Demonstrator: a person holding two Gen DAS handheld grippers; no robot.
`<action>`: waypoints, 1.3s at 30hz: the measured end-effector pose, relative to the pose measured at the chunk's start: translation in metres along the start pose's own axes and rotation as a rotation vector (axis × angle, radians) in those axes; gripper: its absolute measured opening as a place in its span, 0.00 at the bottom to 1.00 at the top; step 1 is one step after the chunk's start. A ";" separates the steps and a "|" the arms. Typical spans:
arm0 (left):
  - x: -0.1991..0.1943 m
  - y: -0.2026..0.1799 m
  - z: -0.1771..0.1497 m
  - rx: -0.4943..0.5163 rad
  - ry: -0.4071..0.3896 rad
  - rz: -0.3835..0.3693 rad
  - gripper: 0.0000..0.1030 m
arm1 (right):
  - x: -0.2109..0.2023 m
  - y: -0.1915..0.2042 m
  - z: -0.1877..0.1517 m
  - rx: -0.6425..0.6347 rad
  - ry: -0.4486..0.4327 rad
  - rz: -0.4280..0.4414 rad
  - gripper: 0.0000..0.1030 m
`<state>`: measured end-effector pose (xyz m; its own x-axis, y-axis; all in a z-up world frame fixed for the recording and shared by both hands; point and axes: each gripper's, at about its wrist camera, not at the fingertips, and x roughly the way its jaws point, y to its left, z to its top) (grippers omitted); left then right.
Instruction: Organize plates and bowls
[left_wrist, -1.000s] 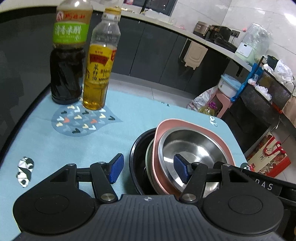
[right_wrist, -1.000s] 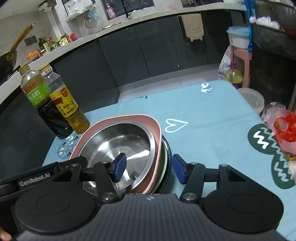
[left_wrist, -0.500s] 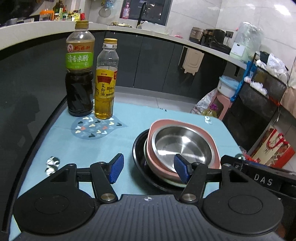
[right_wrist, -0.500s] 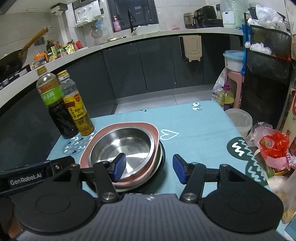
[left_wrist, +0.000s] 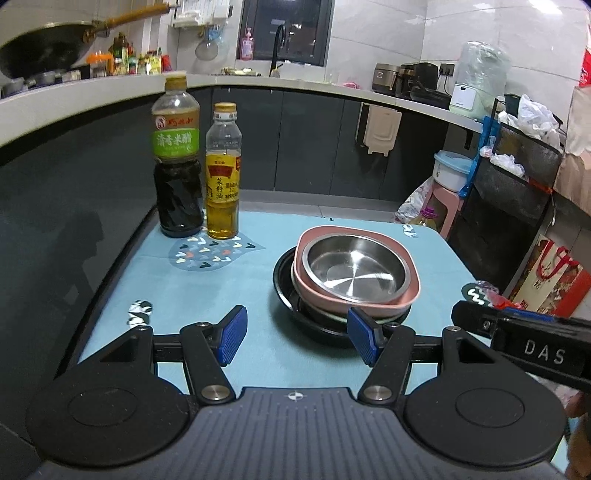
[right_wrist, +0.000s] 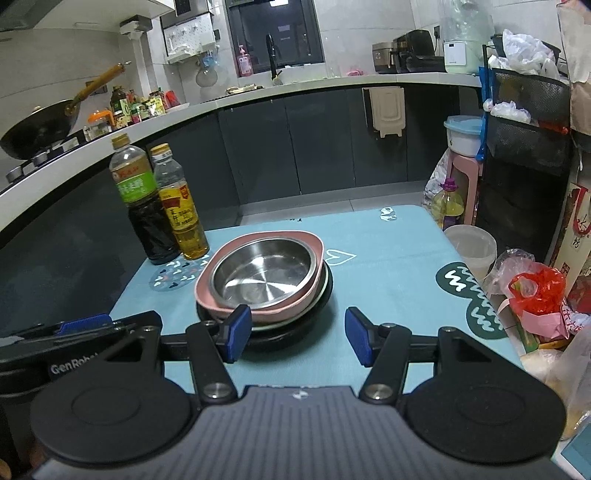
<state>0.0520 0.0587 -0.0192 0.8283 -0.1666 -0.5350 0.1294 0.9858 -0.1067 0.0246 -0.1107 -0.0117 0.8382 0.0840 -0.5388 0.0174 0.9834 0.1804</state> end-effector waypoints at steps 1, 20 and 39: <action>-0.004 -0.001 -0.003 0.008 -0.004 0.002 0.55 | -0.003 0.001 -0.002 -0.003 -0.002 0.000 0.52; -0.040 -0.003 -0.041 0.052 0.014 0.023 0.55 | -0.035 0.012 -0.032 -0.001 0.002 -0.019 0.52; -0.041 -0.008 -0.049 0.054 0.034 0.028 0.55 | -0.037 0.015 -0.042 -0.005 0.014 -0.035 0.52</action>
<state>-0.0098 0.0566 -0.0369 0.8130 -0.1391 -0.5654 0.1367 0.9895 -0.0468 -0.0287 -0.0924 -0.0234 0.8296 0.0513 -0.5560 0.0443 0.9866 0.1571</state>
